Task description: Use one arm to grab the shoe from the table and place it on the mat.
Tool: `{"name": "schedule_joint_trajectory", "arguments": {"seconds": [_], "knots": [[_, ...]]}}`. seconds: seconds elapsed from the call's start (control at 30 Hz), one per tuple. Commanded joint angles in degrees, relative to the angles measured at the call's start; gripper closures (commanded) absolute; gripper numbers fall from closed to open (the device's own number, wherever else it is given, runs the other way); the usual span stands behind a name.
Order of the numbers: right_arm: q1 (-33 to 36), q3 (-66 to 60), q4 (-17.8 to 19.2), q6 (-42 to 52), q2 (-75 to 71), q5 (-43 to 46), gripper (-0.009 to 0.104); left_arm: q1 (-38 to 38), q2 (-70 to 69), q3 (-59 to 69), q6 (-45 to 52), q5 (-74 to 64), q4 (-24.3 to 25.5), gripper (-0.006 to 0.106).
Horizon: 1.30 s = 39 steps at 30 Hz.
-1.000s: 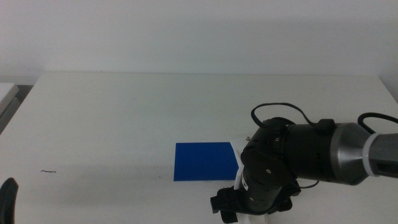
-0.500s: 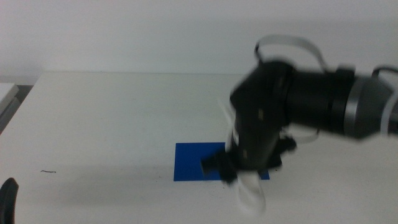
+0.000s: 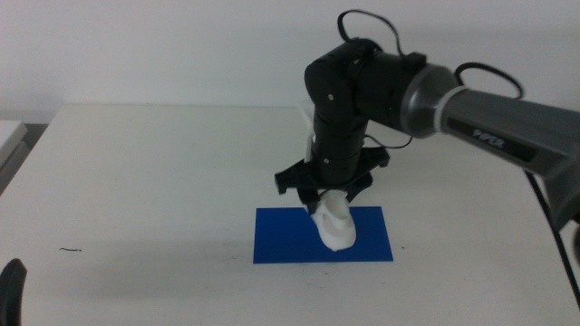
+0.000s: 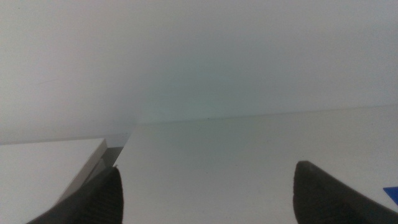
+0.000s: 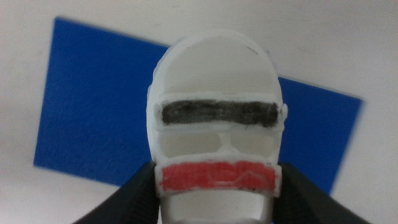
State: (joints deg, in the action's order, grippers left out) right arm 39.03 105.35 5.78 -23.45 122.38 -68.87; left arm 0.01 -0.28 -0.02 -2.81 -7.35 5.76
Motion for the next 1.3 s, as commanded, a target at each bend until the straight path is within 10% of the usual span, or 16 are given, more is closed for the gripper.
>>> {"name": "schedule_joint_trajectory", "arguments": {"seconds": [0.0, 0.37, 0.97, 1.27], "knots": [[-0.3, 1.0, -1.3, 6.7, 0.8, -0.4, 0.084, 0.0, 0.3, 0.0, -0.1, 0.7, -0.2, 0.007], [-0.3, 1.0, -7.0, 82.1, 1.4, -0.4, 0.084, 0.0, 0.3, 0.0, -0.1, 0.7, -0.2, 0.007], [-1.5, 1.0, -6.9, 76.4, 4.8, 3.1, 0.082, 0.0, 0.3, 0.0, -0.1, 0.7, -0.2, 0.007], [-1.9, 1.0, -6.8, 76.4, 5.9, 4.1, 0.035, 0.0, 0.3, 0.0, -0.1, 0.7, -0.2, 0.007]]}}
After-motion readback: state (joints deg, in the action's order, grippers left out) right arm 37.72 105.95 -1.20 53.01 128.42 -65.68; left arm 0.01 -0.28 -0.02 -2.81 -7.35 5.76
